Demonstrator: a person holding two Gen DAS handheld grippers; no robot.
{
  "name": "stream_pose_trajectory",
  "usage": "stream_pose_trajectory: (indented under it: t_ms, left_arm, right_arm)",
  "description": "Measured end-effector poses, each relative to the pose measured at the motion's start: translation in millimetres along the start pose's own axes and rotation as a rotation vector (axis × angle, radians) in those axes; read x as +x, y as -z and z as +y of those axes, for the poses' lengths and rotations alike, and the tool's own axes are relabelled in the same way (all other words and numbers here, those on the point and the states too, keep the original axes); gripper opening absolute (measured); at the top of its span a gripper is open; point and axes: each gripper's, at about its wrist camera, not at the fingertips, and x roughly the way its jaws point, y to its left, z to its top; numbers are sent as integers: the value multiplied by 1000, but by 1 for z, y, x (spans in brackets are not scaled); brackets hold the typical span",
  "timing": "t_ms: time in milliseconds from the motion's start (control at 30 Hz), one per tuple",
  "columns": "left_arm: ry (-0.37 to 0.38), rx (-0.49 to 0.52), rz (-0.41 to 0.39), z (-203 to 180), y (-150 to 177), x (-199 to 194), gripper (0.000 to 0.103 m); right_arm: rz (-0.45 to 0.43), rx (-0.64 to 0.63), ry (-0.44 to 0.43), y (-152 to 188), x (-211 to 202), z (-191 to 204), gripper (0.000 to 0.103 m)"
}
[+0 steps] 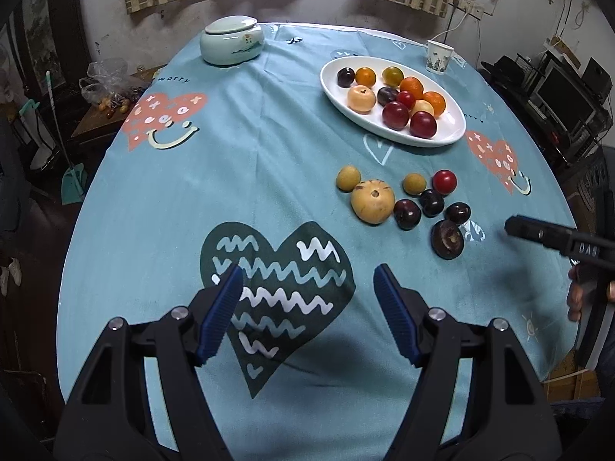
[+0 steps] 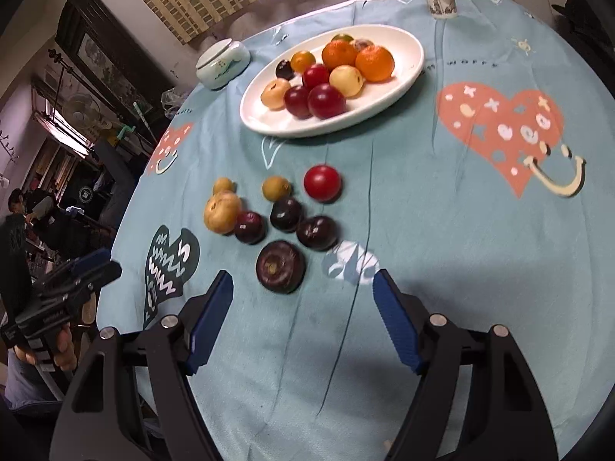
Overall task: Organize fruits
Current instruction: 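Move both tools back over the fruit cluster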
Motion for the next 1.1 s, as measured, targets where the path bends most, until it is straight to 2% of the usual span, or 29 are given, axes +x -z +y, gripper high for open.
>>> stream_pose_trajectory:
  t_ms: [133,267,500,700,767,900,1000,1100]
  left_arm:
    - [4,-10,-13,-2,-2,-4,77]
    - [11,-31,-14,-3,0,-3,77]
    - [-15,-99,28,9,5,7,79]
    - [-38,-160,47,20,3,14,80]
    - [-43,-170,59,21,1,18,80]
    - [-42,-171,74,20,-1,23,80]
    - [-39,-165,85,18,-2,28,81]
    - [-32,-149,90,15,-5,30,81]
  right_arm:
    - [-42,-78,40,-39,-9,0,76]
    - [-75,-132,116,-98,-11,-6,76]
    - [-48,23,144,-201,31,-45,76]
    - [46,89,191,-252,87,-51,76]
    - [66,21,301,-262,105,-43,76]
    - [94,-222,518,-273,135,-20,75]
    - [124,-314,611,-275,152,-16,75]
    - [102,-352,685,-277,150,-19,75]
